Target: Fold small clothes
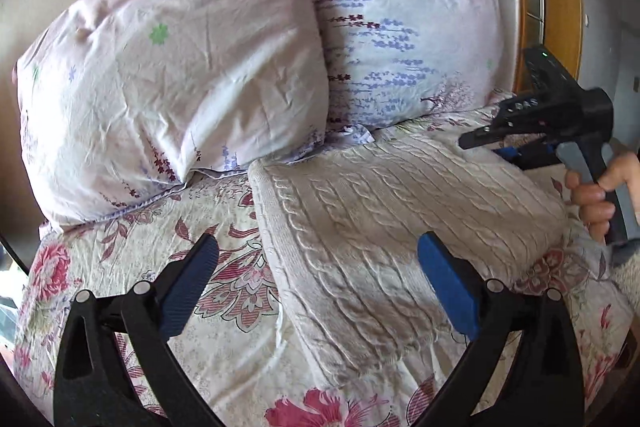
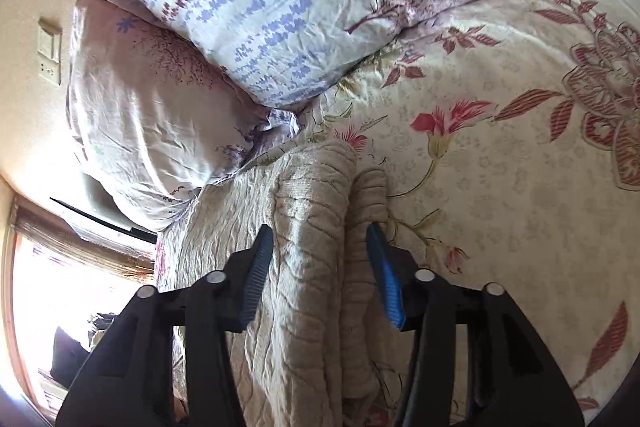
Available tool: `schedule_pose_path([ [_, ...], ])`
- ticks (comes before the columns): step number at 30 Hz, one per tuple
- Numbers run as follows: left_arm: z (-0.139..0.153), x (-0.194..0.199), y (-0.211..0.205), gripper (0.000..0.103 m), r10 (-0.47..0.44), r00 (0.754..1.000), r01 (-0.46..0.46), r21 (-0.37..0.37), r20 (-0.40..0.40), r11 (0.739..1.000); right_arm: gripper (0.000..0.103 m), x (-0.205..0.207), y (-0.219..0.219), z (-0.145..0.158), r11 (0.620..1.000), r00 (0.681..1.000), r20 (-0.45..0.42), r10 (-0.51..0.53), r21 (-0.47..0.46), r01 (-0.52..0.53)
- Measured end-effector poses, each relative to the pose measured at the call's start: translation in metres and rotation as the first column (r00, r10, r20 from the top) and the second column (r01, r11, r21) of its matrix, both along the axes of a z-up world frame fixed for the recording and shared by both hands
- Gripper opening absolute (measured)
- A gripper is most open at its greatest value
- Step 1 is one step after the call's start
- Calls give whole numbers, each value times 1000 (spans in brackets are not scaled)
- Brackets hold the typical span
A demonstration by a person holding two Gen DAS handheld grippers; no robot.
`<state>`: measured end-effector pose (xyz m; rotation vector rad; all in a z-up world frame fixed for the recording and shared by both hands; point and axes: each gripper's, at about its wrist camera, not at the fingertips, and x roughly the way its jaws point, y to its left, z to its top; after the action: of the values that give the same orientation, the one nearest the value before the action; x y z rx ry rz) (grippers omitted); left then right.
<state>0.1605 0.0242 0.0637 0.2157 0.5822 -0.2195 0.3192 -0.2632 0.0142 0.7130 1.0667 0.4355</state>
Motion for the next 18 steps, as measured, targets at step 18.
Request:
schedule_pose_path([
  [18,-24,-16,19,101,35,997,-34,16,-66,999,9,-2,-5,-14,990,991,-1,-134,-47,134],
])
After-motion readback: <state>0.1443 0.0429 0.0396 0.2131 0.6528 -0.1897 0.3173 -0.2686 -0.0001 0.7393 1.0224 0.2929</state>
